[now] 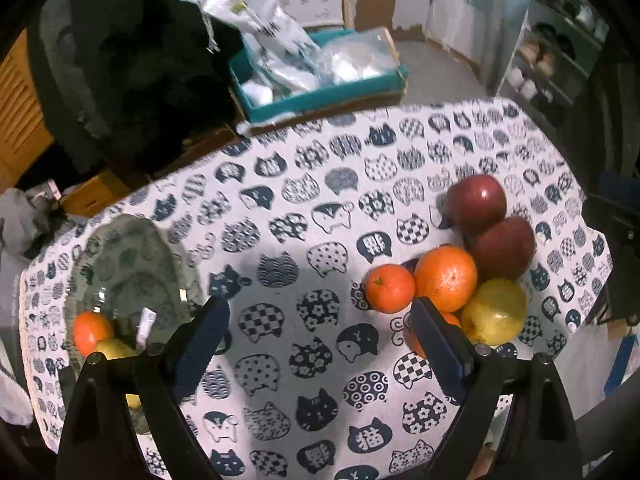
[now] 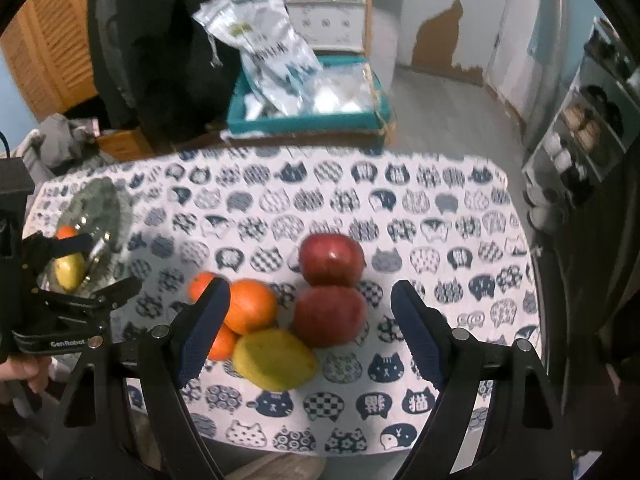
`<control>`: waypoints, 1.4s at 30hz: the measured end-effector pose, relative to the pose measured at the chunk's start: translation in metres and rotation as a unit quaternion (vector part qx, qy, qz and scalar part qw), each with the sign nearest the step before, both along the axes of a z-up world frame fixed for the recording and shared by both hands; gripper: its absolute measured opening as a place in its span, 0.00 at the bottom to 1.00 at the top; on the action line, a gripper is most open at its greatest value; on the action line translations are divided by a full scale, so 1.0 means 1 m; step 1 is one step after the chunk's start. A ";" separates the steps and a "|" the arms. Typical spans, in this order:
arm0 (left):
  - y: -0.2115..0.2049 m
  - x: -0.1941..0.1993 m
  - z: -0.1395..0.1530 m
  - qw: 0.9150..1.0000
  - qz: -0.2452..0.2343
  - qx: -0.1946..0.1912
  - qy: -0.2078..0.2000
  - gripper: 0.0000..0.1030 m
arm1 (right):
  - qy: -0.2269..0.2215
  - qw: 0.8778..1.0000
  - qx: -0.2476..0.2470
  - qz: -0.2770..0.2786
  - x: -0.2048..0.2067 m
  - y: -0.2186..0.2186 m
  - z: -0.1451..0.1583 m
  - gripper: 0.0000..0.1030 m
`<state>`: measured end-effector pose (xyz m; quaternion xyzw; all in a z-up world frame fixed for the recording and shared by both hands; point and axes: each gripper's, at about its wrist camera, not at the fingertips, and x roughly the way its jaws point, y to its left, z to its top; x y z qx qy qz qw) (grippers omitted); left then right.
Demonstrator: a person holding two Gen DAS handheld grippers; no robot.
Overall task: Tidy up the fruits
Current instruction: 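Move both tools back over the remaining fruit pile, then lower the right tool onto a red apple while the left tool lowers onto a tangerine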
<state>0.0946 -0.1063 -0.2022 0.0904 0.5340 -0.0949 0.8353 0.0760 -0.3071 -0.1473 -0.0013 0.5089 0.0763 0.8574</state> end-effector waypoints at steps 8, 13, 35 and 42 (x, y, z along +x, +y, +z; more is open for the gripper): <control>-0.022 0.017 -0.036 0.999 -0.014 0.008 0.034 0.90 | 0.047 0.999 -0.006 -0.013 0.008 -0.013 -0.036 0.81; -0.034 0.023 -0.054 0.998 -0.028 0.021 0.050 0.90 | 0.065 0.998 -0.005 -0.017 0.009 -0.017 -0.052 0.81; -0.027 0.045 -0.083 0.990 -0.018 -0.096 0.102 0.59 | 0.094 0.995 -0.003 -0.022 0.020 -0.023 -0.080 0.81; -0.035 0.042 -0.080 0.988 -0.033 -0.108 0.107 0.40 | 0.096 0.995 -0.004 -0.020 0.021 -0.023 -0.081 0.81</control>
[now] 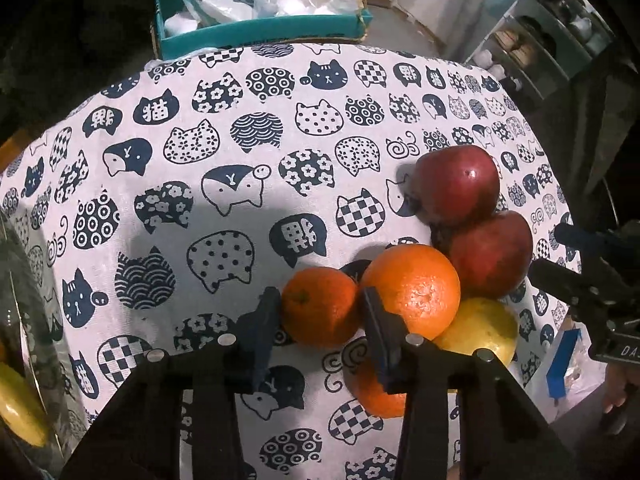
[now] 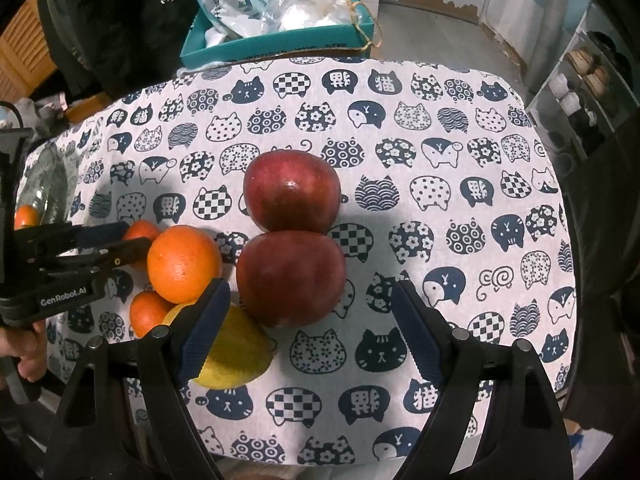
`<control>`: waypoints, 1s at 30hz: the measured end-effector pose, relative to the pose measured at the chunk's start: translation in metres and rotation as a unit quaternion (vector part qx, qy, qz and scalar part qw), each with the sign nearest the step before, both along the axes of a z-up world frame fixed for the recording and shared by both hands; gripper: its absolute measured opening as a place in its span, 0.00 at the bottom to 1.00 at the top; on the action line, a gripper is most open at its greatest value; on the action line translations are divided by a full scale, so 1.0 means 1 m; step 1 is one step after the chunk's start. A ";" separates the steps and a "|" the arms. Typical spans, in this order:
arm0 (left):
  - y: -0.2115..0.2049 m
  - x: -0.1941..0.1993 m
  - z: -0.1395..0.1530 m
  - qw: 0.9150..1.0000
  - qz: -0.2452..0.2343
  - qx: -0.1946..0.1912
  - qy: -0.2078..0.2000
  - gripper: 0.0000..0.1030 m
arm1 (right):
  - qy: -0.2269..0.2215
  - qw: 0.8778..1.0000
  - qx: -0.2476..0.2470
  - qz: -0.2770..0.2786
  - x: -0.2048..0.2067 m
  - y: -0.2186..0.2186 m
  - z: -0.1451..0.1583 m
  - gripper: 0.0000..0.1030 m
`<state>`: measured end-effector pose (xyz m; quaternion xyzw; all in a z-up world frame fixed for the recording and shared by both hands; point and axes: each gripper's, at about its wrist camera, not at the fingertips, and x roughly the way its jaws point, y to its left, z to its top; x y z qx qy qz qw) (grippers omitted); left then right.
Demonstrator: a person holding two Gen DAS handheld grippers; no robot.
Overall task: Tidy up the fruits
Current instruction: 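Lower the right tool onto a red apple while the left tool lowers onto a tangerine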
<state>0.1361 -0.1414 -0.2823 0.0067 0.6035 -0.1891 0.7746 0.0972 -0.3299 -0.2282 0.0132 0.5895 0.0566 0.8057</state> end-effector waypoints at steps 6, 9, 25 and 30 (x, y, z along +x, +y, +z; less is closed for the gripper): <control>0.004 -0.003 0.005 0.999 -0.001 0.032 -0.015 0.39 | -0.002 1.000 -0.001 0.000 0.000 0.000 0.000 0.81; 0.012 -0.005 0.011 0.998 0.005 0.058 -0.028 0.39 | -0.003 1.000 -0.001 0.000 0.000 -0.001 0.000 0.81; 0.023 0.006 -0.009 0.999 0.026 0.040 -0.003 0.54 | 0.028 1.000 0.008 0.004 0.015 0.007 -0.030 0.81; 0.019 0.007 -0.010 0.999 0.017 0.030 -0.002 0.43 | 0.035 0.999 0.017 0.002 0.021 0.009 -0.042 0.81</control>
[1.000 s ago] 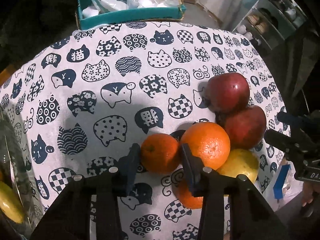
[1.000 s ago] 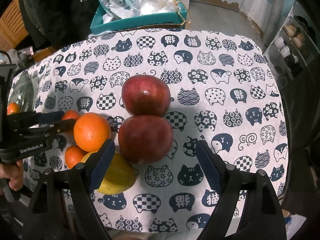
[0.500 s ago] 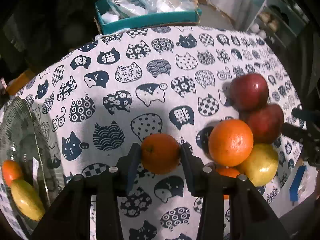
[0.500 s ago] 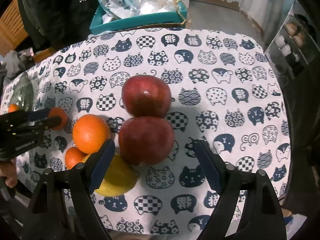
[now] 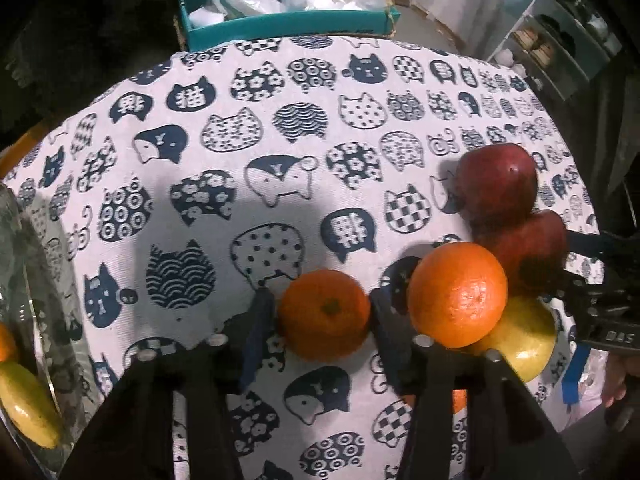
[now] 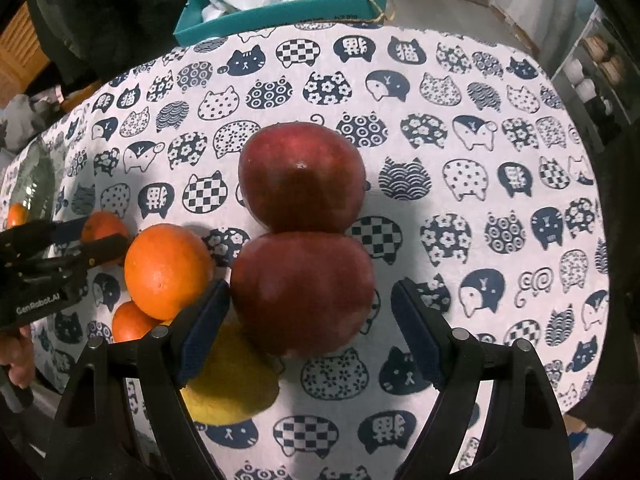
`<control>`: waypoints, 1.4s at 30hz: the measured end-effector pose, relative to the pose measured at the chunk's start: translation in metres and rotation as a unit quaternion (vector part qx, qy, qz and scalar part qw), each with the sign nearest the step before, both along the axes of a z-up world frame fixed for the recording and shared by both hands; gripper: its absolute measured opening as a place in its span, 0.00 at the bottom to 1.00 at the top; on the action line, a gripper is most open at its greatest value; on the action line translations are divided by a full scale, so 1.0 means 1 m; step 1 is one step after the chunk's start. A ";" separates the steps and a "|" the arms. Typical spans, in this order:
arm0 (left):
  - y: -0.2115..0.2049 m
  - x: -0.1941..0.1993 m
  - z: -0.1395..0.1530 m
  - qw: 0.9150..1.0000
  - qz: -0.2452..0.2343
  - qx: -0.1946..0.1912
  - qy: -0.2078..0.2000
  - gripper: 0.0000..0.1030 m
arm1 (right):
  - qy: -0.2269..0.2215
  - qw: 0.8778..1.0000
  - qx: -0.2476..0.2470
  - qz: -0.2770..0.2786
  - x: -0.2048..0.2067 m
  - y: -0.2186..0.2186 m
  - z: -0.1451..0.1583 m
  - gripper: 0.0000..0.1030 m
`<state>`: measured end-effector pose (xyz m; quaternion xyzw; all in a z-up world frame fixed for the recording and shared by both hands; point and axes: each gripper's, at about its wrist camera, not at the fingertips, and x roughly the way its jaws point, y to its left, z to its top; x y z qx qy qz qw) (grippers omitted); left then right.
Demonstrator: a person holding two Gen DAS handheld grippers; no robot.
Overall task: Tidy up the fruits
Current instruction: 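Lower the right tool onto a red apple while the left tool lowers onto a tangerine, then close the right tool on the red apple while the left tool grasps the tangerine, lift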
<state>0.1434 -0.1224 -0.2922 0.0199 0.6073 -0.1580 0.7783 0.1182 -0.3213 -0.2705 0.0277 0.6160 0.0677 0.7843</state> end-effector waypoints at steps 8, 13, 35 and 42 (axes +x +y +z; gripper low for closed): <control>-0.006 -0.006 0.001 0.999 -0.016 0.029 -0.016 0.42 | -0.002 1.000 -0.001 0.004 0.004 0.007 -0.016 0.74; 0.003 -0.010 0.009 0.999 -0.004 0.025 -0.023 0.42 | -0.011 1.000 -0.010 -0.006 0.003 0.010 -0.015 0.74; 0.026 -0.043 0.102 0.993 0.016 -0.009 -0.117 0.42 | -0.145 0.989 -0.029 0.020 -0.027 0.037 0.086 0.74; 0.041 -0.056 0.136 0.987 0.036 -0.021 -0.152 0.42 | -0.180 0.983 -0.021 0.031 -0.036 0.047 0.118 0.74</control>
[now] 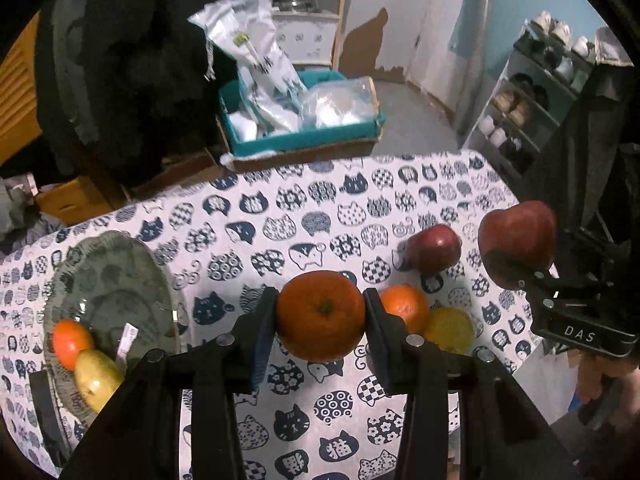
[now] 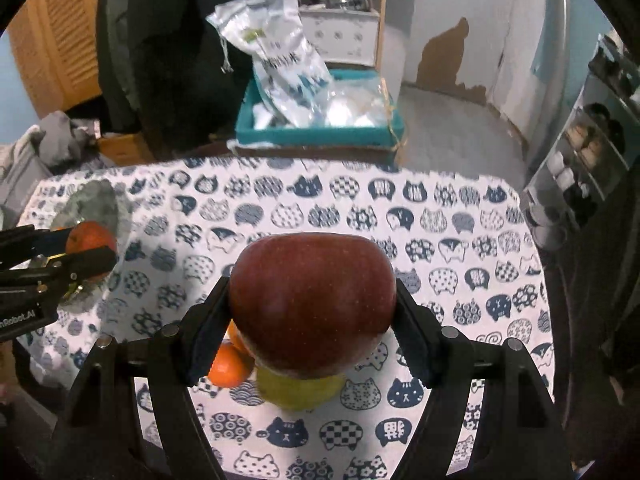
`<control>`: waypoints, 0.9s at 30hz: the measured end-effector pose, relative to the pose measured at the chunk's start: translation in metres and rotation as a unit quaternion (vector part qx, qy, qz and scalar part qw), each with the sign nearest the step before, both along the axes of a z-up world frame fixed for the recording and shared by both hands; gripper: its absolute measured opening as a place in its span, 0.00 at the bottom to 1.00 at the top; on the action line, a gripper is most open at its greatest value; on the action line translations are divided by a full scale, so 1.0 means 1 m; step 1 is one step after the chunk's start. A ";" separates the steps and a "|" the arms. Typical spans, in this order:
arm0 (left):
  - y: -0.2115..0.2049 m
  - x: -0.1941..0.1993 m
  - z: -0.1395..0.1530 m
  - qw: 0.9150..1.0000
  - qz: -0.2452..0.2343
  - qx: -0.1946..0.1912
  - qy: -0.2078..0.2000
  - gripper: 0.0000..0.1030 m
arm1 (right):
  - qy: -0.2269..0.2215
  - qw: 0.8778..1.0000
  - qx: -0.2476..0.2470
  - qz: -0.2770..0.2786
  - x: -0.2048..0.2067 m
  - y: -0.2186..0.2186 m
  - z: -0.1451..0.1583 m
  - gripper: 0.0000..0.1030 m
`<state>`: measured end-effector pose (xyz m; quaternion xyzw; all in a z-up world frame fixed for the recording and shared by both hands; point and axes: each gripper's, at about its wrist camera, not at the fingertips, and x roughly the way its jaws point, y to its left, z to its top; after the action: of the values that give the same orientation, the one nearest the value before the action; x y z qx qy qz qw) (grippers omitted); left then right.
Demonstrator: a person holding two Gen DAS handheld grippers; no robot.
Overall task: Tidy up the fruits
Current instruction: 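Close the right tool on the red apple while the left tool grasps the tangerine, lift, then carry the red apple in the right tool and tangerine in the left tool over the green bowl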
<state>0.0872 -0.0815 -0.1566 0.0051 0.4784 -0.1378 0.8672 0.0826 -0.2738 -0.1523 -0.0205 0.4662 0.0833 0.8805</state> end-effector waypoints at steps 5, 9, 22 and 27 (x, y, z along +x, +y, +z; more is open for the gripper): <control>0.011 -0.007 0.021 1.000 0.012 -0.008 -0.024 0.42 | -0.023 1.000 0.008 0.007 -0.006 0.007 0.022 0.74; 0.021 -0.011 0.031 0.999 0.023 -0.015 -0.036 0.42 | -0.042 0.999 0.011 0.014 -0.009 0.015 0.039 0.74; 0.061 -0.019 0.057 0.995 0.066 -0.017 -0.072 0.42 | -0.080 0.995 0.027 0.052 -0.007 0.057 0.073 0.74; 0.077 -0.021 0.060 0.993 0.081 -0.017 -0.078 0.42 | -0.081 0.994 0.035 0.069 -0.002 0.077 0.077 0.74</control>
<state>0.0664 -0.0043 -0.0963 -0.0383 0.4059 -0.0742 0.9101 0.0803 -0.1966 -0.0756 -0.0284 0.3879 0.1581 0.9076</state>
